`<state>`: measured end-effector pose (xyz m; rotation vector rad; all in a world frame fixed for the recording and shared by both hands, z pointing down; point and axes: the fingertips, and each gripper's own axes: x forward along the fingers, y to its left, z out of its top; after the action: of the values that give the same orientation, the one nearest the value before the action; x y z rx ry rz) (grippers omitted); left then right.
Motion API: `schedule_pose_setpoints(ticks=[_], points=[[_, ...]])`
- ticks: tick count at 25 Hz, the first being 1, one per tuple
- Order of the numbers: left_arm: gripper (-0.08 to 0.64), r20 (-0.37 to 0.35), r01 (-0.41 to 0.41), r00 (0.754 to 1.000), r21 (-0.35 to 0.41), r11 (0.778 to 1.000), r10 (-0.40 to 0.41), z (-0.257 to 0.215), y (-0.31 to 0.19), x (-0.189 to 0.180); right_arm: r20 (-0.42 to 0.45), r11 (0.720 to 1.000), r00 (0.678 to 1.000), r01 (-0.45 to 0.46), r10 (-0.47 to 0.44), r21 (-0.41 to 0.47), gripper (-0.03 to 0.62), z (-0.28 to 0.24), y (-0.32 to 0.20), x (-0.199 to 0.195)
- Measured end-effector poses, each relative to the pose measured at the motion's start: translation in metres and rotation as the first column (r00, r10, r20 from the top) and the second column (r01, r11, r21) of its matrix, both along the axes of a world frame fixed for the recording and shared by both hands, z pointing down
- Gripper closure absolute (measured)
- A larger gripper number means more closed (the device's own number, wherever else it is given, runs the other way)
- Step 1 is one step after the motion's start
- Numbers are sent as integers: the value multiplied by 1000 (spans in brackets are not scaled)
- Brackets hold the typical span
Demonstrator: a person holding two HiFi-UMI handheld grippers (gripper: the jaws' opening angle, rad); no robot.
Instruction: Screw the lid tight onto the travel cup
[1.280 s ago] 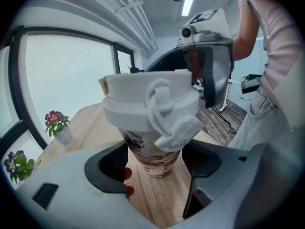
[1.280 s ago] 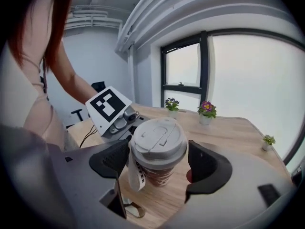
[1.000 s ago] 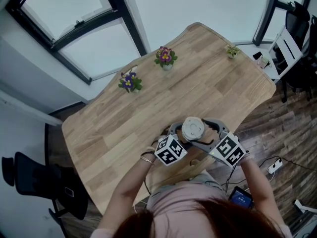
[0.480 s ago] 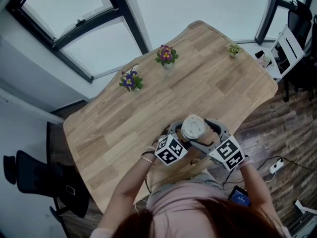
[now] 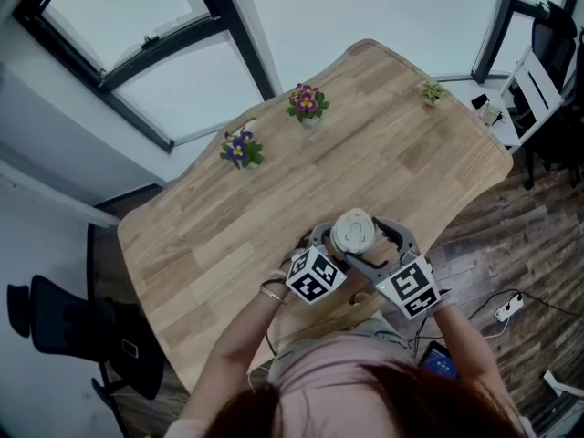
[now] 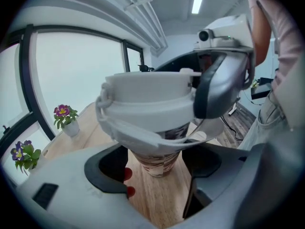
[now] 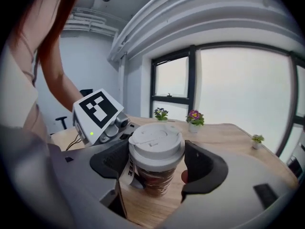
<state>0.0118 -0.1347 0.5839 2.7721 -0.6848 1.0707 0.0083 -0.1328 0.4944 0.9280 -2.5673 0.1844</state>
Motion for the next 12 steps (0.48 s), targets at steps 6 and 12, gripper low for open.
schedule_pose_setpoints(ticks=[6, 12], points=[[213, -3, -8, 1000, 1, 1000, 8, 1, 0, 0, 43, 998, 998, -51, 53, -47, 239, 2, 4, -1], [213, 5, -80, 997, 4, 997, 80, 1, 2, 2, -41, 972, 977, 201, -207, -124, 238, 5, 2, 7]])
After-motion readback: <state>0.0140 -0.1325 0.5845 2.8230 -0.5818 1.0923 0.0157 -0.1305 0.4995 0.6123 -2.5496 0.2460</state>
